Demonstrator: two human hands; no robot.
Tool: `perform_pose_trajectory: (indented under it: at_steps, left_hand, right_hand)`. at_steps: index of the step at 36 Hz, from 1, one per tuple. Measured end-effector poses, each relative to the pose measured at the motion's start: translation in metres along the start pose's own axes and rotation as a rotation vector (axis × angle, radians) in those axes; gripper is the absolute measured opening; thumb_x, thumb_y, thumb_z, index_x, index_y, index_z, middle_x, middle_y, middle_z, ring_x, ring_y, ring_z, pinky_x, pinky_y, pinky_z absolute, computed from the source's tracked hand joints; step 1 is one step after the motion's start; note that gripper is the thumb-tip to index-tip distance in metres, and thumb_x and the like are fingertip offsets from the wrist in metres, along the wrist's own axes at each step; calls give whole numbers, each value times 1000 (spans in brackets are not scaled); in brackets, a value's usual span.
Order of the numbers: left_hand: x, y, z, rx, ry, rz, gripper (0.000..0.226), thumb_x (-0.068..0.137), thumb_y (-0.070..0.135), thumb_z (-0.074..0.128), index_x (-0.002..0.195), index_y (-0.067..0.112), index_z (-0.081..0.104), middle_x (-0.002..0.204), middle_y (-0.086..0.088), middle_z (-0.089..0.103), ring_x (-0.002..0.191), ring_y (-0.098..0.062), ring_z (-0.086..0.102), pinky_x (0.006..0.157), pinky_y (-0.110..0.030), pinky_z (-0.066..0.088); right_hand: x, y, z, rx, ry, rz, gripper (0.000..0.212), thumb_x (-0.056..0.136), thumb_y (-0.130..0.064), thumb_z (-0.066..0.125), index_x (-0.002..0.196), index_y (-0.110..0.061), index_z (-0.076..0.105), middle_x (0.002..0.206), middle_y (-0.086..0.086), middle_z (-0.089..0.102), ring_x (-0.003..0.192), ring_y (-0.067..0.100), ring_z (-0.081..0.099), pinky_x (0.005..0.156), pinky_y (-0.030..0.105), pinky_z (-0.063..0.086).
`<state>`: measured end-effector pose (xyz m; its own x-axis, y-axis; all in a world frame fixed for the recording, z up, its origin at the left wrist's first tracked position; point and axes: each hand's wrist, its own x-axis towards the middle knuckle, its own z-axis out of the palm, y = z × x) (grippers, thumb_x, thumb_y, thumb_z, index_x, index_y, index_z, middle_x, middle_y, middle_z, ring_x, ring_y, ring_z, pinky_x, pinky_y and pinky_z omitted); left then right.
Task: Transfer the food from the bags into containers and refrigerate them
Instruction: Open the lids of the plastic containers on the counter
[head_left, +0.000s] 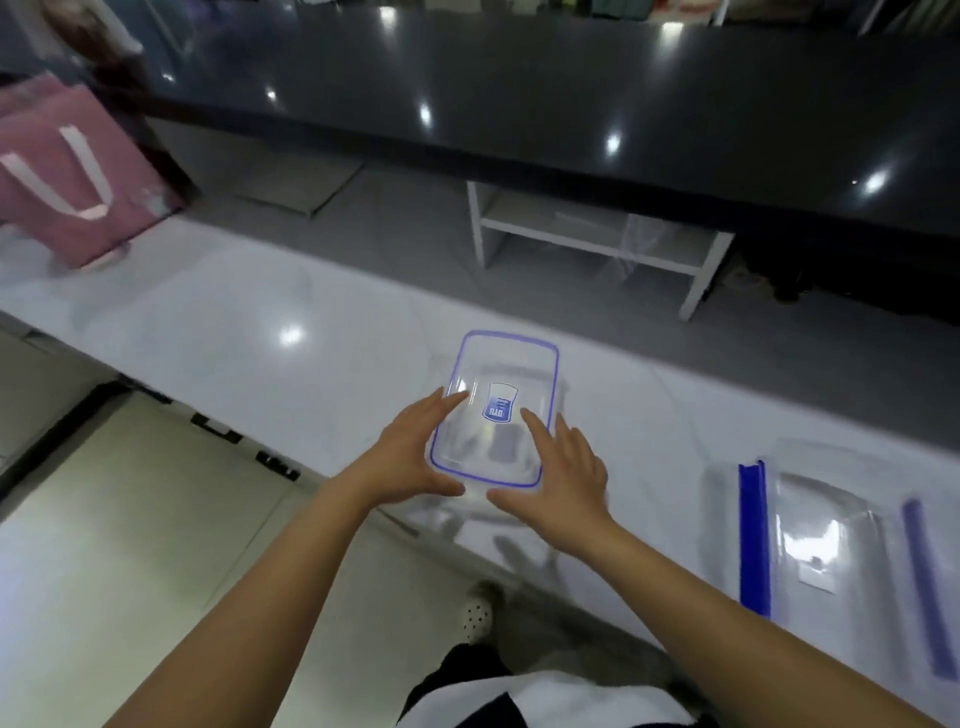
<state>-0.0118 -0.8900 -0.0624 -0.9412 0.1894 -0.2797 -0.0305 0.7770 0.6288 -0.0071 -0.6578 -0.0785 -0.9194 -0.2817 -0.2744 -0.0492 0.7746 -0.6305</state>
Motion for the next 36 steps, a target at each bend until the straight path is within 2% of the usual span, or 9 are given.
perform_pose_trajectory:
  at_steps: [2,6,12,19,23,26,30,33,36]
  left_hand:
    - [13,-23,-10,41,-58,-12,116,65,44,90,154,50,17,165,11,22,151,-15,21,121,-48,28]
    - [36,-47,-20,202,-162,31,120,58,54,88,156,43,18,161,7,32,146,-25,32,116,-50,34]
    - [52,-70,-19,349,-174,98,126,54,75,73,155,47,3,164,5,22,149,-26,23,118,-51,31]
    - [51,-65,-22,323,-229,75,132,54,78,77,153,52,-6,169,-5,0,155,-29,3,124,-50,19]
    - [52,-24,-28,221,-171,156,119,68,70,77,155,50,-1,170,2,-2,155,-25,6,122,-48,19]
    - [52,26,-17,110,-128,258,102,78,58,74,158,41,14,169,3,10,156,-21,7,124,-47,18]
    - [41,105,29,19,-175,362,92,75,71,53,155,49,14,169,11,6,156,-16,4,124,-48,16]
    - [26,159,83,45,-262,469,91,76,74,51,153,53,7,168,16,0,156,-14,0,122,-42,15]
    - [7,210,141,93,-341,559,93,78,77,55,150,58,1,167,20,-5,155,-13,-1,122,-41,16]
  right_hand:
    - [10,-7,17,-32,-4,45,107,71,-79,59,154,-46,1,168,0,6,153,31,4,121,53,11]
    - [18,-13,44,-115,12,99,106,72,-83,52,154,-46,-5,168,1,0,153,29,-6,121,52,-1]
    - [23,-14,61,-192,39,139,102,65,-88,32,148,-54,-16,167,-1,-15,151,24,-23,118,47,-16]
    - [8,-10,46,-192,6,155,98,79,-80,50,148,-57,-16,168,-3,-12,153,23,-18,120,48,-10]
    - [-24,-14,11,-107,145,152,89,77,-85,38,146,-61,-12,167,-13,-11,151,11,-20,121,45,-10]
    - [-67,-5,-23,-67,311,206,81,82,-78,44,146,-64,-4,165,-21,-8,148,1,-20,115,33,-15]
    - [-141,21,-69,18,521,329,77,80,-80,47,140,-73,0,159,-36,-3,149,-2,-10,118,30,-1]
    - [-195,49,-99,21,582,457,70,79,-82,47,136,-72,6,163,-25,7,152,6,0,123,39,9]
    - [-244,87,-126,-19,561,591,75,75,-83,40,140,-60,10,166,-16,7,154,13,-1,124,45,7]
